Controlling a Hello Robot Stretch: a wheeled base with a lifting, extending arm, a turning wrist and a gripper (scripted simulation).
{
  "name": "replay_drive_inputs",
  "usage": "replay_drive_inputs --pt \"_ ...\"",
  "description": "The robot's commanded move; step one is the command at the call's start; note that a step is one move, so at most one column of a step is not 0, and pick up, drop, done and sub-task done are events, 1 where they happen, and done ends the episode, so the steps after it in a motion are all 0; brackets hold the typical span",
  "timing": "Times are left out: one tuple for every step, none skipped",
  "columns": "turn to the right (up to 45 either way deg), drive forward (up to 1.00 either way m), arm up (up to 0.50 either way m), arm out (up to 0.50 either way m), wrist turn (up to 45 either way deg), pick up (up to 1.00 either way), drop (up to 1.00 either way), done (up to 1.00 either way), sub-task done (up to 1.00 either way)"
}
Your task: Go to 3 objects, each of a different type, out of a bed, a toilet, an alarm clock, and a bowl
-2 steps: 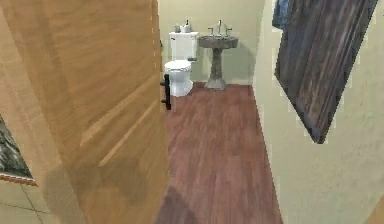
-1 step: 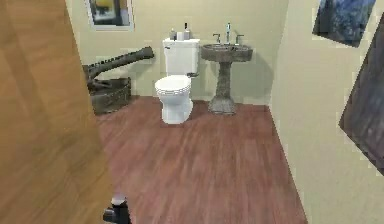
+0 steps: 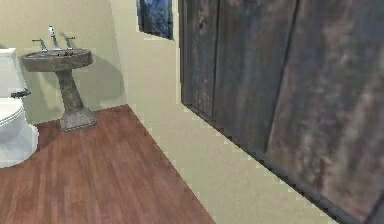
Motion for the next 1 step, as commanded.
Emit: replay_drive_inputs --pt "0.0 0.05 0.0 0.0 0.0 0.0 0.0 0.0 0.0"
